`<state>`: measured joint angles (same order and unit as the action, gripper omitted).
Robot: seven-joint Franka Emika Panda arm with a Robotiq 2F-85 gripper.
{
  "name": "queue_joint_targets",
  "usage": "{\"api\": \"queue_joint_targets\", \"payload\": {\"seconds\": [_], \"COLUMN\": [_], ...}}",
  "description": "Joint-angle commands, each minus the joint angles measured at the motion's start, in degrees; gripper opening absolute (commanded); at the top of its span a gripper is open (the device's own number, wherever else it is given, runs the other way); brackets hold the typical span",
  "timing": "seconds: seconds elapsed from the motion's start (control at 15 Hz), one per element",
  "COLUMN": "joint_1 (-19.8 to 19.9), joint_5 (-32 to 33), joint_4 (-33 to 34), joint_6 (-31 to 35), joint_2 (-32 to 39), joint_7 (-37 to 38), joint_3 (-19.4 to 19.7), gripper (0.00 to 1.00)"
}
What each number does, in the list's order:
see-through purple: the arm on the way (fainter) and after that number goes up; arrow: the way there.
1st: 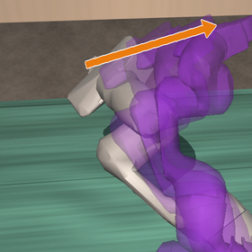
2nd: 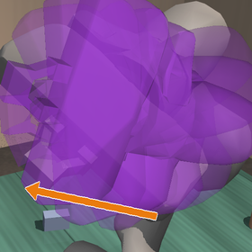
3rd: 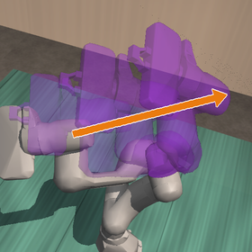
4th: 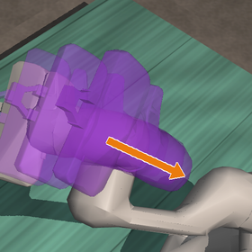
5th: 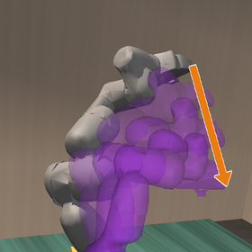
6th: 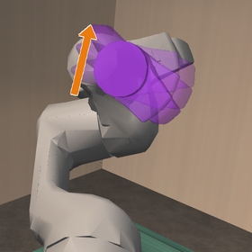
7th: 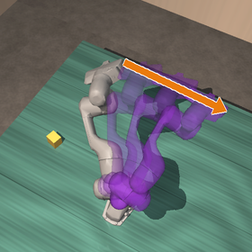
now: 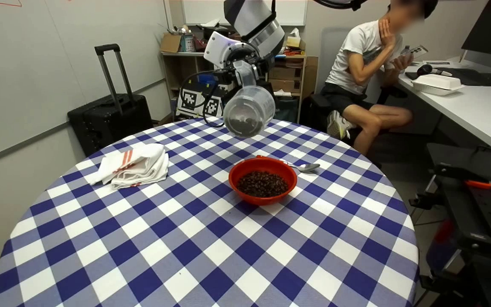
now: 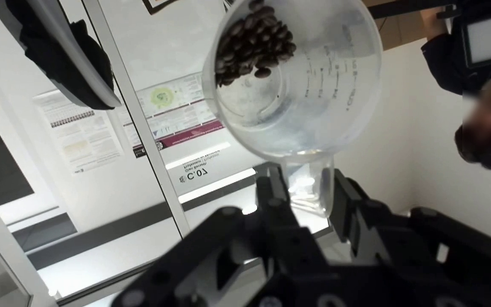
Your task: Pour the contents in the clear jug into the red bowl
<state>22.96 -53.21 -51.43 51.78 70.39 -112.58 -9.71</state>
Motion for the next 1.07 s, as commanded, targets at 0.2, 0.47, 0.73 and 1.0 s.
{"api": "queue_joint_targets", "payload": {"seconds": [0.2, 0.47, 0.73, 1.0], "joint_1": [0.9, 1.2, 2.5, 4.1], "joint_5": [-6.5, -7.2, -5.5, -5.4], "joint_4": [7.7, 8.5, 7.6, 7.8], "joint_6": [-5.4, -5.7, -4.9, -4.8], "joint_2": [5.8, 6.9, 7.6, 9.1], "joint_7": [5.9, 8.1, 9.4, 11.4], "joint_3": [-1.0, -2.5, -6.9, -11.2], "gripper": [0.07, 0.07, 0.07, 0.07]}}
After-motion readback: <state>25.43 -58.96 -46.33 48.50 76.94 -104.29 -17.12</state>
